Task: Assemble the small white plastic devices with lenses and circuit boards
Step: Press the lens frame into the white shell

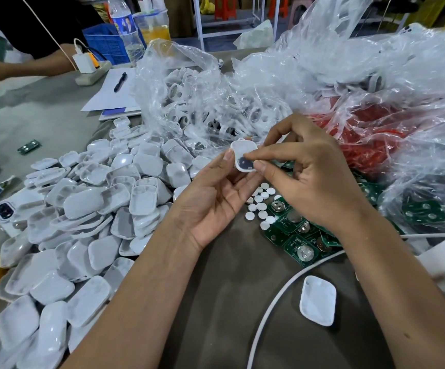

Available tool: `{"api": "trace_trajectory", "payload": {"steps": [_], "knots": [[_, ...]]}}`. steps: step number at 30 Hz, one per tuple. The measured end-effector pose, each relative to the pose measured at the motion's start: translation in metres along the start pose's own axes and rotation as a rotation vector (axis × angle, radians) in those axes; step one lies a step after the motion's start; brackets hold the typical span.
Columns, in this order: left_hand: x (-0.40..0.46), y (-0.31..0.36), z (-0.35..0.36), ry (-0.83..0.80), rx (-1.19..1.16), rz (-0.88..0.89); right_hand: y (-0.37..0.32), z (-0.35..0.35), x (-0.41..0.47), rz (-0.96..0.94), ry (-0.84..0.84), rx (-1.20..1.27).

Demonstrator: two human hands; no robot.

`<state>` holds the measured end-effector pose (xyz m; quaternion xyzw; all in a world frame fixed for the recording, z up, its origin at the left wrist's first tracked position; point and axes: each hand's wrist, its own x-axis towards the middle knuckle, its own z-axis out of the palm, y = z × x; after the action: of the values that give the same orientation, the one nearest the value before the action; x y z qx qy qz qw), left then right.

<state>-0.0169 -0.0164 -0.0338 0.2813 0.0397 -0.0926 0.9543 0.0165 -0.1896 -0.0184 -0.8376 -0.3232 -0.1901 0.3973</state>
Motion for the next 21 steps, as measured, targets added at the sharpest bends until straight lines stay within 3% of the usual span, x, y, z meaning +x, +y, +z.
{"api": "trace_trajectory", "payload": {"steps": [21], "knots": [[-0.0003, 0.0057, 0.0009, 0.034, -0.044, -0.008, -0.0026, -0.0001, 0.0014, 0.034, -0.017, 0.08]]}}
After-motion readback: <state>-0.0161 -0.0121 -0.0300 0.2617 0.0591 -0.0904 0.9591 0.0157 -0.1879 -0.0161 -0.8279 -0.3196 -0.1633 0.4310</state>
